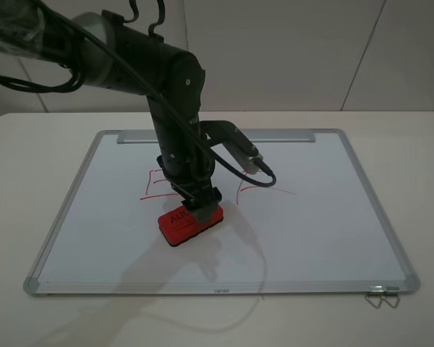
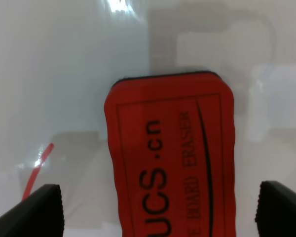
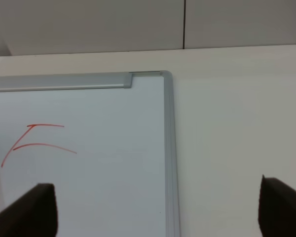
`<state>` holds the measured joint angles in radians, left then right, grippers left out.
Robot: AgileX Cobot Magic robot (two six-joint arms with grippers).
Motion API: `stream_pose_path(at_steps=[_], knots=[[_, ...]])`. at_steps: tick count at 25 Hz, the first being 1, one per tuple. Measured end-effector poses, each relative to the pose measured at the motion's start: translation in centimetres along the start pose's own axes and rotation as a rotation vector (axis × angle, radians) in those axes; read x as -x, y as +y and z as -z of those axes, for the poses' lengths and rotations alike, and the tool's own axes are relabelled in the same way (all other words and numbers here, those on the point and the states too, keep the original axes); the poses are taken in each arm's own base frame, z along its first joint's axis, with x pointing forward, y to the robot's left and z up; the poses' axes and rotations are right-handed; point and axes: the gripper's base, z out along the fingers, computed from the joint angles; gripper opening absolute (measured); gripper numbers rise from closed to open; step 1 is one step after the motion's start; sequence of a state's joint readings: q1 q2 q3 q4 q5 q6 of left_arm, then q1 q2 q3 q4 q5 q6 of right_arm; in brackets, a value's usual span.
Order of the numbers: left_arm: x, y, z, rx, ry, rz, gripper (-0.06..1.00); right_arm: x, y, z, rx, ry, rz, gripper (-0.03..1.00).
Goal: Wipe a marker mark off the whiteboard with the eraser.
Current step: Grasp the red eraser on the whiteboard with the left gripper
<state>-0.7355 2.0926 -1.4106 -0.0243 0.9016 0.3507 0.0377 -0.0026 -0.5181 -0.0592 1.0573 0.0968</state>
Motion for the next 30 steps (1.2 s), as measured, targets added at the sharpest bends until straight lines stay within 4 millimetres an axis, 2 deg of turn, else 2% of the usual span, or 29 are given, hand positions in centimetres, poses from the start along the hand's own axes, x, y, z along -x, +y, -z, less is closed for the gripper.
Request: stream_pose_path(at_steps=[10, 30], knots=[[-0.4, -0.9, -1.1, 0.008, 0.019, -0.024, 0.77, 0.0, 0.0, 0.0, 0.000, 0.000, 0.000, 0.72], [-0.3, -0.9, -2.3, 0.031, -0.037, -0.018, 0.77, 0.0, 0.0, 0.0, 0.000, 0.000, 0.000, 0.72]])
